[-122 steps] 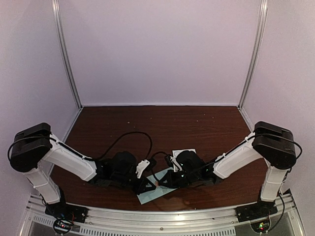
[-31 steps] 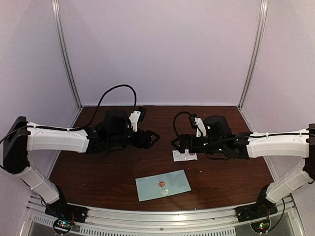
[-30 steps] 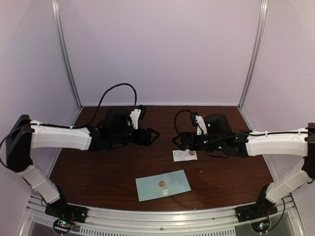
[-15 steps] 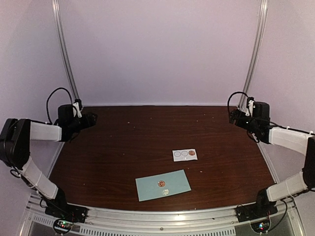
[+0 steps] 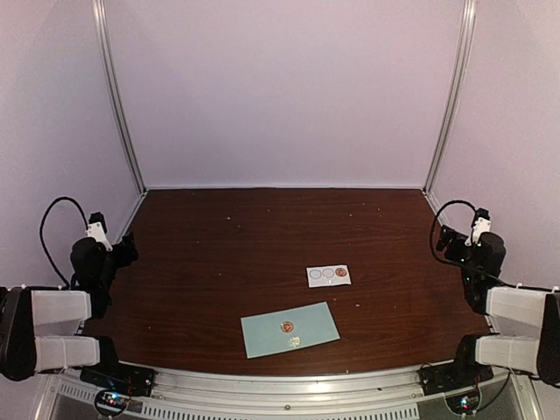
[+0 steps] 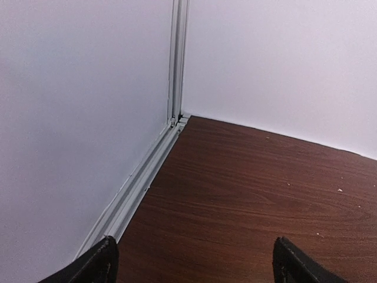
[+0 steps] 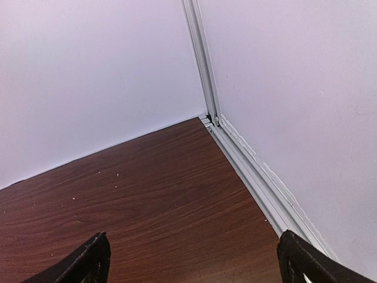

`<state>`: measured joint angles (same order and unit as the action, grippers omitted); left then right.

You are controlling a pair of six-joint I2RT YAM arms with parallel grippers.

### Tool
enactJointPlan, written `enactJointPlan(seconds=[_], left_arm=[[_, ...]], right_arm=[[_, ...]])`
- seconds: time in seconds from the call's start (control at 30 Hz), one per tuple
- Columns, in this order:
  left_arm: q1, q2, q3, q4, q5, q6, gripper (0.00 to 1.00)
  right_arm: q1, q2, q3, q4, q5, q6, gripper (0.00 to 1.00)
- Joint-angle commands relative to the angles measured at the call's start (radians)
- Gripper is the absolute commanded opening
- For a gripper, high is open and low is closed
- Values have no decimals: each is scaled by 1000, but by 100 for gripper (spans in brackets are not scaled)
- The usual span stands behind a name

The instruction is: Place the letter into the envelope and seal it

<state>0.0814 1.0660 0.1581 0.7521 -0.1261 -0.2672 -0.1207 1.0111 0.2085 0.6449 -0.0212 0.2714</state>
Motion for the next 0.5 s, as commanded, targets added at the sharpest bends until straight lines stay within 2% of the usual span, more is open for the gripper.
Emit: enactJointPlan(seconds=[0.0,0.47], left_arm=[[-3,50,37,126,-9,51,92],[-3,152,60,168,21,34,93]], right_arm=[[-7,-13,-87,287,3,-43,100],[-7,28,-105,365,-1,-67,100]])
